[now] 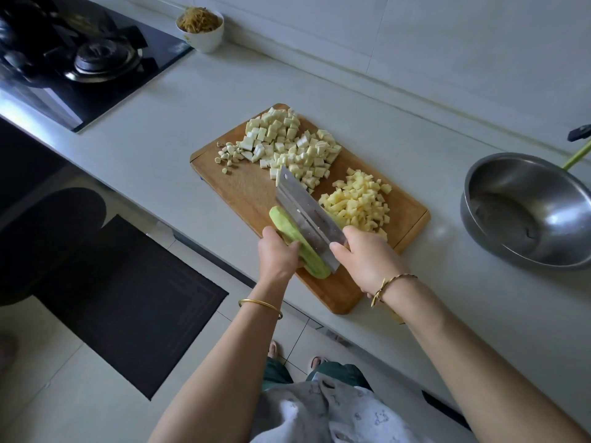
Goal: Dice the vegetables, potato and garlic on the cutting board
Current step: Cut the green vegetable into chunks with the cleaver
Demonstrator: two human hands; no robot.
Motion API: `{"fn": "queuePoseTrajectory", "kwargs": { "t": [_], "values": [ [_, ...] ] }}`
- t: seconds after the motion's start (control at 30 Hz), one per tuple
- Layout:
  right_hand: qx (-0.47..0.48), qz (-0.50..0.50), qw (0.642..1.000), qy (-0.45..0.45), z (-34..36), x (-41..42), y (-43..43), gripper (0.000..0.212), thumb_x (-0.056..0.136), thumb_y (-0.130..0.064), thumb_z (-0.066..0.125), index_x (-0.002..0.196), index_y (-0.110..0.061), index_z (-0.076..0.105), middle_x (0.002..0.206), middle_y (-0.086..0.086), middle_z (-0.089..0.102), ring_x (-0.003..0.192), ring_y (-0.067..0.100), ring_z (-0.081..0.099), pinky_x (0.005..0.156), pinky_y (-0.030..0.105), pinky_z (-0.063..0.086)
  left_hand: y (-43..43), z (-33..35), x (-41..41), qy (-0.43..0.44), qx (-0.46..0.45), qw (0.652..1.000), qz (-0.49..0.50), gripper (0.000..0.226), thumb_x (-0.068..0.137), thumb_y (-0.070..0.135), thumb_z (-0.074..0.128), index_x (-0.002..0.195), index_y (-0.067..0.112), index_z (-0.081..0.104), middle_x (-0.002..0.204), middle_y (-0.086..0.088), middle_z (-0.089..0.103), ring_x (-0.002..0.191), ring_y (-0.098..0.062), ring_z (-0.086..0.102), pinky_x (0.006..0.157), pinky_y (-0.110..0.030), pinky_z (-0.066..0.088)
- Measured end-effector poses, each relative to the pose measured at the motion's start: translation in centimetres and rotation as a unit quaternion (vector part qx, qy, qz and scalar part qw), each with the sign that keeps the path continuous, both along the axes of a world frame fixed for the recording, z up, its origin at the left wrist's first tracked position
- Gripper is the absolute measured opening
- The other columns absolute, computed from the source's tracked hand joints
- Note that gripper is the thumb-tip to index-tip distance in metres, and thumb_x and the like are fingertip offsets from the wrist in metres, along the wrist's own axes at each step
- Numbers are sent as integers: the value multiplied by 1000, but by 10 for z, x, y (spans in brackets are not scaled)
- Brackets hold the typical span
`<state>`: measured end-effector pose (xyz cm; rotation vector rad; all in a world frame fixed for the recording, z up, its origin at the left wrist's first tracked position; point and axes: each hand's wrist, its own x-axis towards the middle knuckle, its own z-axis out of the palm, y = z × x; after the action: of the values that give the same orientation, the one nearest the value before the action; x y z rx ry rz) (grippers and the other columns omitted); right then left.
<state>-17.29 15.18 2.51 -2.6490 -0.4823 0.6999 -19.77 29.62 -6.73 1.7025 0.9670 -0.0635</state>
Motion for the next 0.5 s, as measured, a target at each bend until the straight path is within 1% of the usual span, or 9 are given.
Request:
{"fn": "queuePoseTrajectory", "kwargs": {
  "t": [0.07,0.13,0.2,0.3,0.4,0.5],
  "values": [
    [-16,12,1000,-5,-1,0,3,28,101,-34,36,80,-16,38,72,-1,49,56,17,47,46,27,33,-1,0,-1,-10,-3,1000,-2,23,93,11,59,105,11,40,107,-15,52,75,-28,68,55,-30,59],
    [-32,20,999,-12,-1,-1,7,31,102,-33,36,74,-19,34,72,-2,46,65,22,49,52,30,34,-1,0,-1,-16,0,1000,-6,23,93,12,59,106,12,39,107,-14,52,78,-29,68,56,-31,59],
    [-43,30,998,-17,0,-1,9,30,102,-32,36,75,-19,33,70,-3,44,70,24,49,53,30,33,0,0,-2,-18,1,1000,-10,23,93,12,59,106,12,40,107,-14,52,80,-30,68,56,-30,58],
    [-50,39,998,-13,2,0,12,25,102,-30,34,80,-18,35,70,-4,42,71,24,48,50,30,30,0,-1,-1,-21,1,1000,-16,24,93,12,58,109,12,40,108,-13,50,85,-31,67,57,-30,59],
    [-67,45,997,-3,4,3,16,19,102,-28,33,88,-16,38,71,-3,42,73,24,49,58,31,36,1,-1,-1,-25,-3,999,-22,25,93,11,57,110,12,40,109,-14,50,84,-31,67,56,-29,59],
    [-80,50,995,11,7,7,21,16,103,-27,32,92,-15,38,75,-1,45,63,19,49,62,33,42,1,1,-1,-28,-9,999,-25,24,94,9,56,108,14,38,109,-13,50,80,-28,68,54,-27,58]
  ]
}}
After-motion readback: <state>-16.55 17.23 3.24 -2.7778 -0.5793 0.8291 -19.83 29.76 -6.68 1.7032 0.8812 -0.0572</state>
